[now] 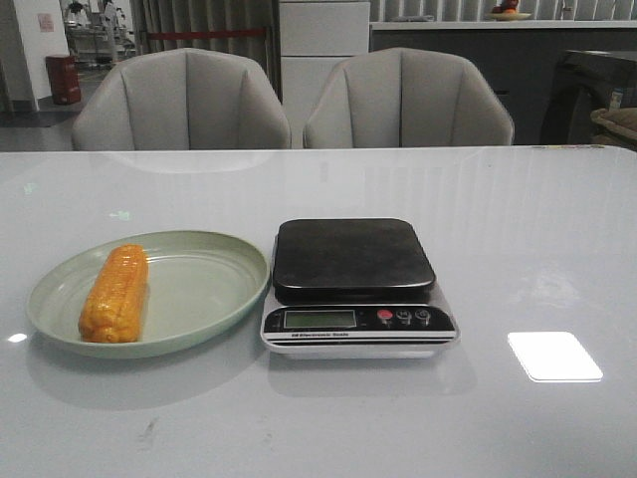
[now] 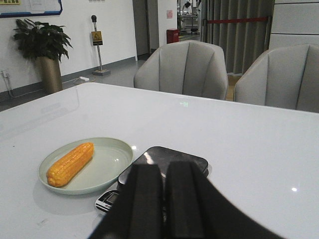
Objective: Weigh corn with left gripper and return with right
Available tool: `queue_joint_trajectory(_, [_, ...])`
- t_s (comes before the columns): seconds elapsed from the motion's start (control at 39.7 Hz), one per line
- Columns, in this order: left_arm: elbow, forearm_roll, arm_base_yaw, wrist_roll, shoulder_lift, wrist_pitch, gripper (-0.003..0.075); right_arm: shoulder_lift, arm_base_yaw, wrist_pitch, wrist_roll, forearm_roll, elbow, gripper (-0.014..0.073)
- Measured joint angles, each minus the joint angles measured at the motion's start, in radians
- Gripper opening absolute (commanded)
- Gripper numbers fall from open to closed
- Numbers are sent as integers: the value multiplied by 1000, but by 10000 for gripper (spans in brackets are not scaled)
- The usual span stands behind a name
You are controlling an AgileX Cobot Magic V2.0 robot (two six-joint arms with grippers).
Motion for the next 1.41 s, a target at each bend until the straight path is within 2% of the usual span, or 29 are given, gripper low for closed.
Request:
queue_joint_trajectory(0.13, [0,0,2,0,0,-56,124,0,0,0,0,0,0,185])
queue_joint_trajectory(1.18, [0,0,2,0,0,-54,124,0,0,-1,0,-2,4,185])
queue_joint_trajectory(1.41, [0,0,2,0,0,-54,124,0,-89,-26,0,-2,78,185])
